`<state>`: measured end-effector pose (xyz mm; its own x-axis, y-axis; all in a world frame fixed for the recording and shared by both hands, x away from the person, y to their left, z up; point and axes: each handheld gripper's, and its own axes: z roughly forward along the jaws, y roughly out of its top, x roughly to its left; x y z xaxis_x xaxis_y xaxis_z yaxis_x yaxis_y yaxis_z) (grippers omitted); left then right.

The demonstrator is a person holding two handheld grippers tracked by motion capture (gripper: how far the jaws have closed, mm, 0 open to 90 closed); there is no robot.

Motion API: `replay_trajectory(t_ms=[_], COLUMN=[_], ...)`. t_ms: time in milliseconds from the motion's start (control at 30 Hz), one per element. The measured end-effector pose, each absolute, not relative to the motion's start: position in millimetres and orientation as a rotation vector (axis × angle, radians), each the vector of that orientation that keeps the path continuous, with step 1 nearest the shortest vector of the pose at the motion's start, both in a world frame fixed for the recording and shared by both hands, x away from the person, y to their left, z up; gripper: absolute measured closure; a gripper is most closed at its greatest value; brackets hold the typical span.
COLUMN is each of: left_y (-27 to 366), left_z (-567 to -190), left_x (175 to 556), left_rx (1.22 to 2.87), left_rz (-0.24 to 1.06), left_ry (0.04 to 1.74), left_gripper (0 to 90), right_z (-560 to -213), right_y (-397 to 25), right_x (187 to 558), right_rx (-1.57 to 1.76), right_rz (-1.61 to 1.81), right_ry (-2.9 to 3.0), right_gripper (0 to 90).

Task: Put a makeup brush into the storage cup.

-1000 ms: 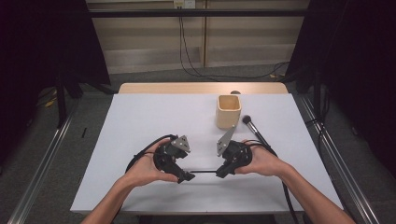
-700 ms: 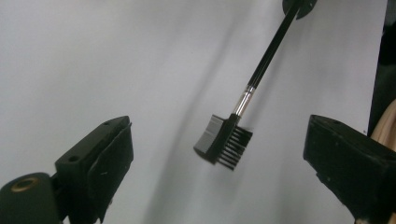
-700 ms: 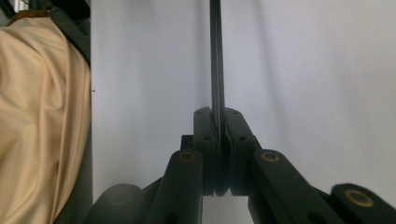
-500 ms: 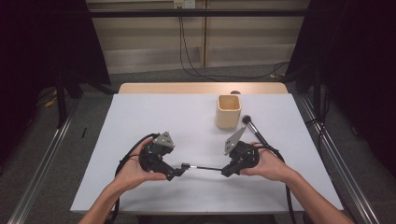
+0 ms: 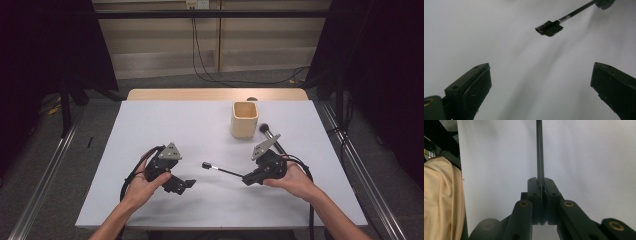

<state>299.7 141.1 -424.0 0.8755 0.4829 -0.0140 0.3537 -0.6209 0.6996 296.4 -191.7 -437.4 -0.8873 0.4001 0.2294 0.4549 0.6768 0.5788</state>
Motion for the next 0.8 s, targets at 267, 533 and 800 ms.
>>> replay_trajectory(t_ms=[267, 533, 800], left_y=[141.7, 143.1, 139.2], left_z=[-431.4, -428.8, -426.8], left_x=[297.1, 294.7, 293.8], left_rx=[2.264, 2.198, 2.088], left_rz=[0.237, 0.222, 0.234], left_ry=[0.597, 0.594, 0.613], left_gripper=[3.3, 3.1, 3.6], right_z=[-436.3, -437.8, -437.9], right_y=[-196.1, -193.9, -192.4], right_x=[295.3, 293.2, 288.3], right_rx=[-0.76, -0.759, -0.748], right_rz=[-1.174, -1.37, -1.515], right_ry=[-2.757, -2.7, -2.686], right_gripper=[85.8, 85.9, 85.9])
